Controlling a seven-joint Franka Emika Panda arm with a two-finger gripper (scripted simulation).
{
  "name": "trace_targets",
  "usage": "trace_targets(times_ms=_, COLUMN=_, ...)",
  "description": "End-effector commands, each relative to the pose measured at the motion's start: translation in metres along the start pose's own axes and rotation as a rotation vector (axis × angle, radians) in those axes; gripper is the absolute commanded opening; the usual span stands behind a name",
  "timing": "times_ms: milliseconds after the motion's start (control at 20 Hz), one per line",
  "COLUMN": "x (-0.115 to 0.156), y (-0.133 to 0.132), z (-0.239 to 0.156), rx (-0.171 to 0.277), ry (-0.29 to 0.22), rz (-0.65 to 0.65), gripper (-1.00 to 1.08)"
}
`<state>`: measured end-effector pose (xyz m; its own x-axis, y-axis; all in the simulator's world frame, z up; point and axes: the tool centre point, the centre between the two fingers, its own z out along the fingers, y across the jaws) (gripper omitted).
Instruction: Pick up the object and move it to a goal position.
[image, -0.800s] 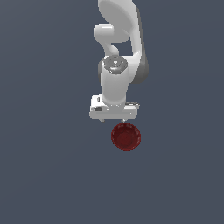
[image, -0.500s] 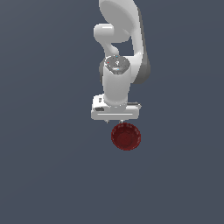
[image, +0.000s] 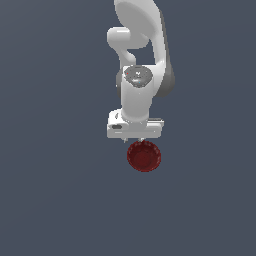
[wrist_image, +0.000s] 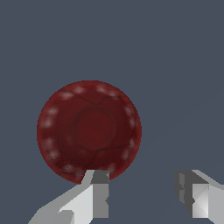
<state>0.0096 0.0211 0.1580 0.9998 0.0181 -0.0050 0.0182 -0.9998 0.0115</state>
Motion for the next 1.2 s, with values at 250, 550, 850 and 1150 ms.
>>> trace_targets(times_ms=250, x=0.01, y=-0.014, z=0.008, rx=-0.018, ry=-0.04, rz=0.024, gripper=0.28)
trace_targets(times_ms=550, x=0.023, y=-0.033, z=0.02, rx=-0.054, ry=-0.095, rz=0.06, gripper=0.28)
trace_targets(times_ms=850, x=0.034, y=-0.058, z=0.036, rx=-0.113, ry=-0.158, rz=0.109, gripper=0.28)
trace_targets(times_ms=1150, x=0.042, y=-0.084, z=0.051, rx=-0.187, ry=-0.21, rz=0.16, gripper=0.28)
